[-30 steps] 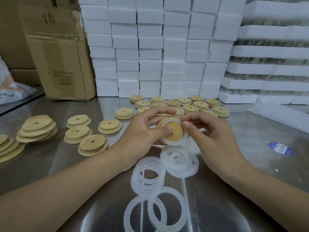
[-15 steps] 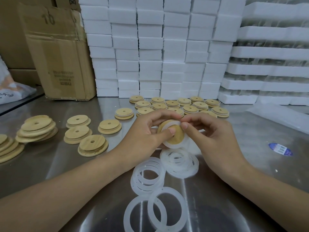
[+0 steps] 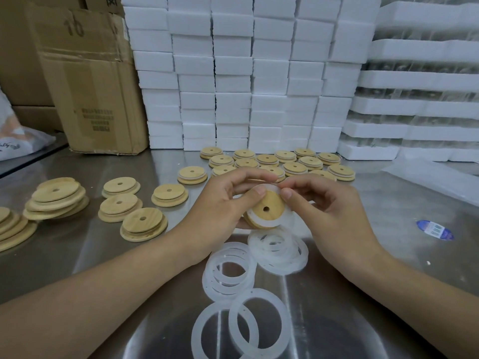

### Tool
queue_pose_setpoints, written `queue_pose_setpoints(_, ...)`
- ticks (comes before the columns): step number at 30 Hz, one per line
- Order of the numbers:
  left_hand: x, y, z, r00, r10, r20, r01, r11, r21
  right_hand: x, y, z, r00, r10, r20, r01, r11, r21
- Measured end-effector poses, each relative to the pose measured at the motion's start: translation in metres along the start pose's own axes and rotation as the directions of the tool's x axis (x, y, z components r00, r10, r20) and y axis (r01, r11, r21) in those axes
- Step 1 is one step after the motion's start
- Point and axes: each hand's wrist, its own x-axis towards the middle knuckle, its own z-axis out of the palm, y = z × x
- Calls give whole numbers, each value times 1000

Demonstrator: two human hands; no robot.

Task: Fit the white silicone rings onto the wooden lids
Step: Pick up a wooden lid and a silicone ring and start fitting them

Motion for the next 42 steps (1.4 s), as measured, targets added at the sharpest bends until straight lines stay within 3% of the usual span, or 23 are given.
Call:
queue_pose_setpoints(15,-1,-1,-1,999,-6,37,6,1000,-9,2,4,-1,1000,26,-14,-26,999,27)
queue_pose_setpoints(23,0,-2,-4,997,-42,-57,36,994,-102,4,3,1,997,77,28,-79,992,95)
queue_pose_setpoints(42,3,-2,-8,984,-118,-132,78,958,-276,5,-2,3,961,243,130,-259,957,127)
